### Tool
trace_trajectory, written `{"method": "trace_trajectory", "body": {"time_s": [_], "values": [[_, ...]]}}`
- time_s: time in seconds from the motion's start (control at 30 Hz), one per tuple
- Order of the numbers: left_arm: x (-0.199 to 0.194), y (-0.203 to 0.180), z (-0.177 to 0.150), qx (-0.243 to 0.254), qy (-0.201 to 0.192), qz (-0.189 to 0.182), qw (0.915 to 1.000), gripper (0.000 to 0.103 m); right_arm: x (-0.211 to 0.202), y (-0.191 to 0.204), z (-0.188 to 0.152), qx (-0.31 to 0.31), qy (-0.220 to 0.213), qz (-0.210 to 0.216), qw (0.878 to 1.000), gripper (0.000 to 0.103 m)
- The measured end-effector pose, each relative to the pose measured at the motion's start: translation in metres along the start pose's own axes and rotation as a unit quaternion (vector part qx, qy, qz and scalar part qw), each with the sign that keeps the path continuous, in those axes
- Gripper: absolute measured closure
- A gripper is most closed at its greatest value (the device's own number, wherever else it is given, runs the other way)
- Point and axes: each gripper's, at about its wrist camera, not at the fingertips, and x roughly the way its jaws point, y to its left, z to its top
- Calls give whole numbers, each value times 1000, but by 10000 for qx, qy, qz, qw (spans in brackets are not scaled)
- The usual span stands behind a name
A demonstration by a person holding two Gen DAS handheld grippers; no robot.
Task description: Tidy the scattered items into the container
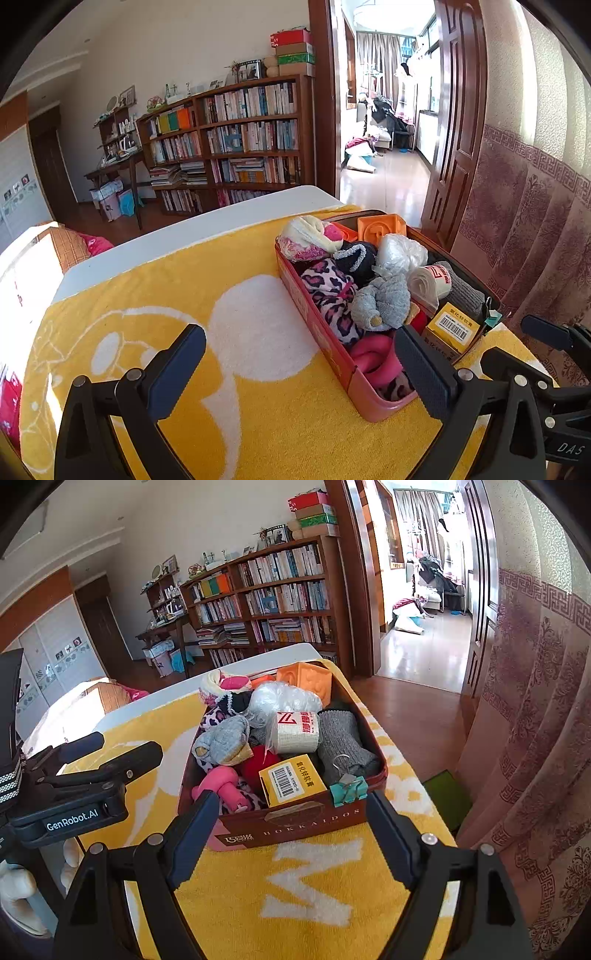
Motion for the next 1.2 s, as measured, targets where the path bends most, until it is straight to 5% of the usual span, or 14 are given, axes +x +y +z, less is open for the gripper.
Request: {"method": "trace_trajectory", "body": {"time_s": [0.37,0.6,1.2], "values": [[-6,-3,3,-353,137,-350,9987,0,-19,6,4,-277,-224,-62,9993,18],[-12,-7,8,-309,37,-210,9993,0,-41,14,16,-390,-610,-64,9974,14],[12,-10,2,-223,229,-406,9987,0,-5,-6,3,-46,-193,-284,9994,14]]}}
